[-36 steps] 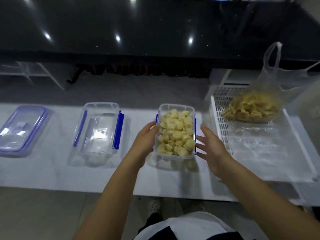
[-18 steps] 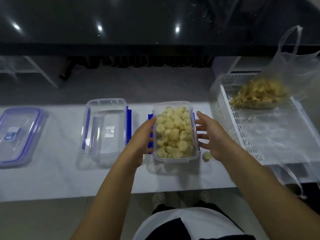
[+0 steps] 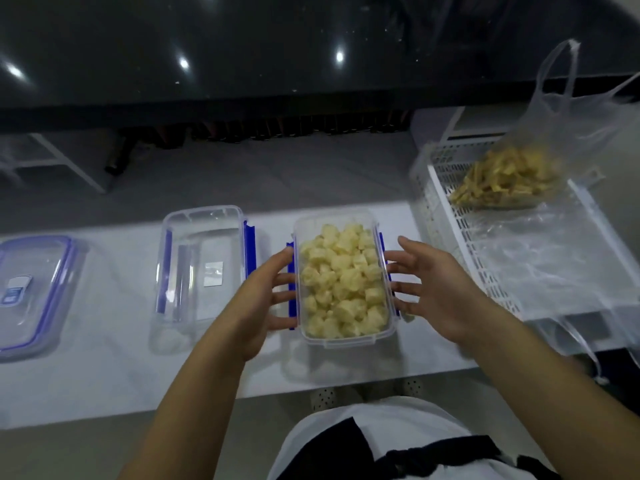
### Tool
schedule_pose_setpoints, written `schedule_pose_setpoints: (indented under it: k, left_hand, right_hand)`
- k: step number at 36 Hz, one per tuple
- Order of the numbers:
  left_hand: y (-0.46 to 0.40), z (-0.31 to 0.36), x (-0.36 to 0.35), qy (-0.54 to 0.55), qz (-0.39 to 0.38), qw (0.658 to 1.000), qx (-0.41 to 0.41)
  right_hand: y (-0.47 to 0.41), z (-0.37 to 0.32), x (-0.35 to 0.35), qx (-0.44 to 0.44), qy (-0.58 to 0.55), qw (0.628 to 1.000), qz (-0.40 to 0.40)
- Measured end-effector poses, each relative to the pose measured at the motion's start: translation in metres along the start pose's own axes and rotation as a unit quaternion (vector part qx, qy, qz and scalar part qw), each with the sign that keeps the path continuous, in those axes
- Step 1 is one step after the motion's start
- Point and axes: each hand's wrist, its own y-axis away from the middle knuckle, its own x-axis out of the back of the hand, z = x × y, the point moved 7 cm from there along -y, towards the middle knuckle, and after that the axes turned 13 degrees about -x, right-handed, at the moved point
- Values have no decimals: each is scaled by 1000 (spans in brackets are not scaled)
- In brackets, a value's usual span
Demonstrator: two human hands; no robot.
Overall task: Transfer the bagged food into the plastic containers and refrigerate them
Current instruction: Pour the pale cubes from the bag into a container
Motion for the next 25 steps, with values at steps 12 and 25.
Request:
schedule_pose_setpoints:
  k: [12,25]
  left_hand:
    - [13,15,-9,28,40,999,12]
    - [-4,26,-12,8,65,998,1]
  right_hand:
    - [-8,-18,-7,-36,29,999,-23]
    - [-22,-44,-8,-15,71,997,-30]
